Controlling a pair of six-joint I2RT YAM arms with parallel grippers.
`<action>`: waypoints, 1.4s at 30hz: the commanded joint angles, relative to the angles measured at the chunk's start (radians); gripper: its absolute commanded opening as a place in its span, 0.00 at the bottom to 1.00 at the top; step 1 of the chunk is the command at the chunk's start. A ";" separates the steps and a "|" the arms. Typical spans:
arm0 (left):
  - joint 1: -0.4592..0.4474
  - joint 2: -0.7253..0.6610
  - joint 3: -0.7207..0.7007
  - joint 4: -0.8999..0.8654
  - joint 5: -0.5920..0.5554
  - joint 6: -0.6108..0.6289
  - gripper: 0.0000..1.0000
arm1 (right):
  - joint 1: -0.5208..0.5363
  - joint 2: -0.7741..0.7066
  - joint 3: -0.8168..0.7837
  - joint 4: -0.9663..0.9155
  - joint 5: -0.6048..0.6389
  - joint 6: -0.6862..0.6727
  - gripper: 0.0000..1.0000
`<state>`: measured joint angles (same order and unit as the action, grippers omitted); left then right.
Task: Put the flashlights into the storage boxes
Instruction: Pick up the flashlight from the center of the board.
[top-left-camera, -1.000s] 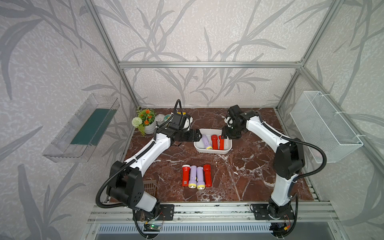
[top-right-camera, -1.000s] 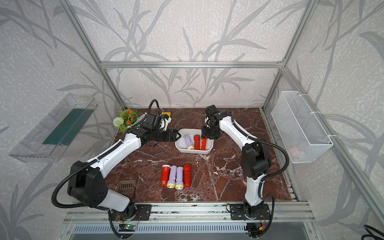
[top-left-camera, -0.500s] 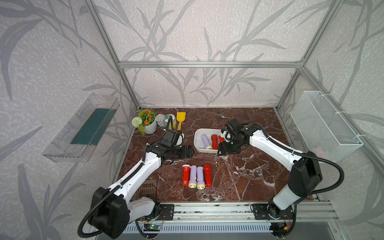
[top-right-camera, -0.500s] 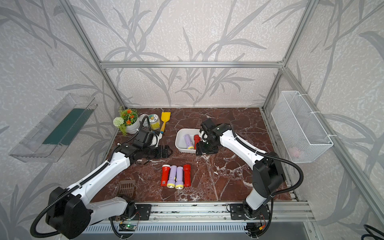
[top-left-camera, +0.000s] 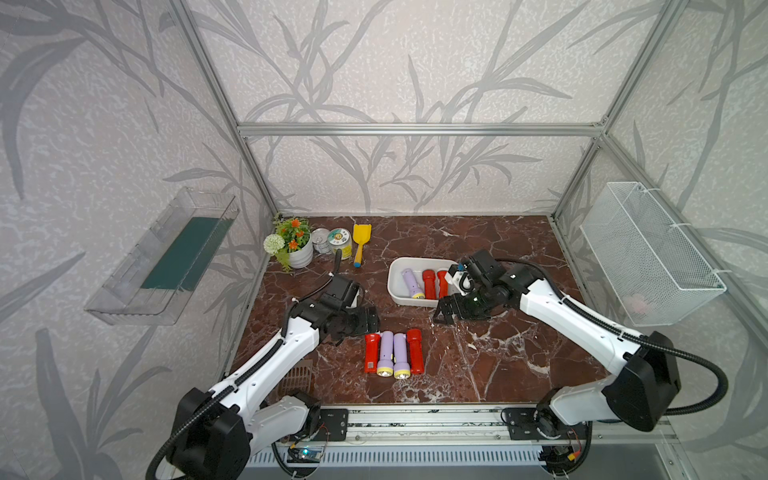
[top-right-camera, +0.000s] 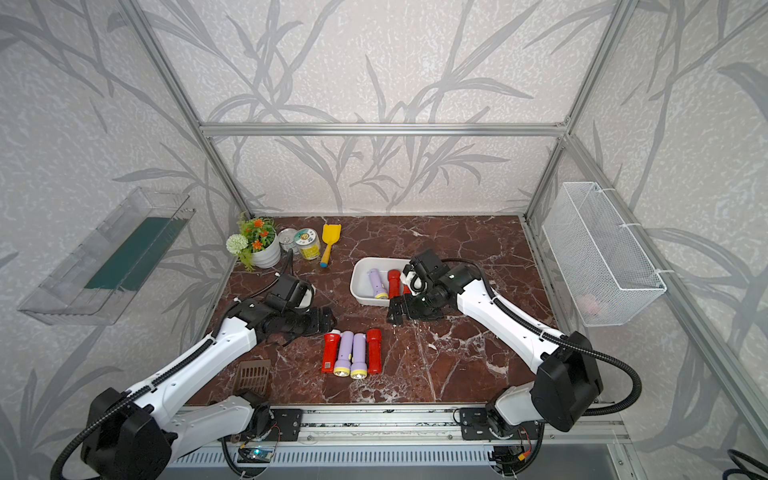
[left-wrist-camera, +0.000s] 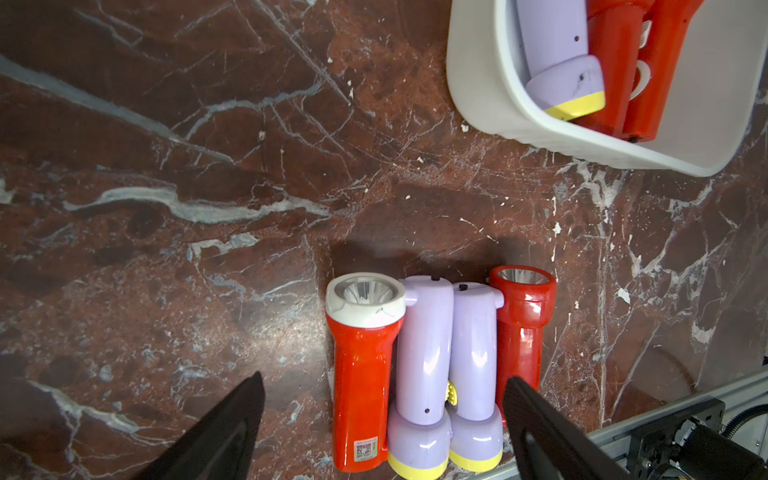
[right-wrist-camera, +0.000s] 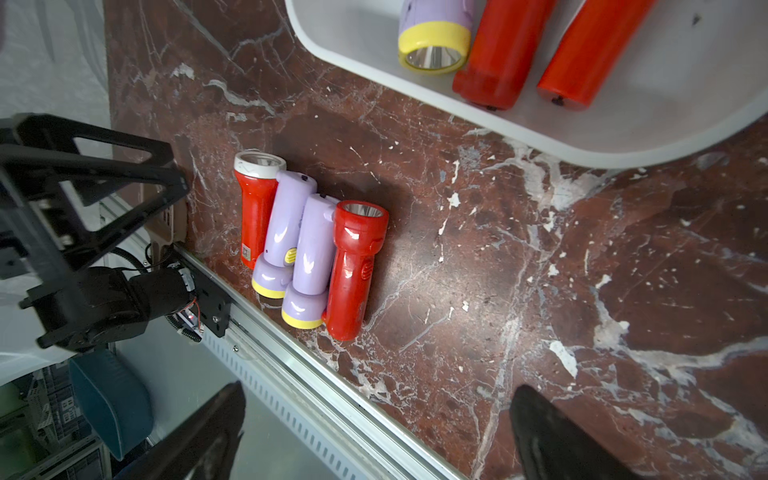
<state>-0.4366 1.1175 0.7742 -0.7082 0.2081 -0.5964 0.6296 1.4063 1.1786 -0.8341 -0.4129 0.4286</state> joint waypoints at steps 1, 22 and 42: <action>-0.008 -0.017 -0.028 -0.053 -0.054 -0.058 0.91 | 0.005 -0.052 -0.017 0.007 -0.029 0.006 0.99; -0.095 -0.026 -0.164 0.048 -0.044 -0.151 0.77 | 0.016 -0.064 0.006 -0.021 -0.025 -0.013 0.99; -0.120 0.110 -0.140 0.081 -0.065 -0.123 0.70 | 0.017 -0.036 0.007 -0.026 -0.009 -0.026 0.99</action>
<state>-0.5503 1.2102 0.6144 -0.6319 0.1707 -0.7242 0.6426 1.3609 1.1694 -0.8368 -0.4274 0.4206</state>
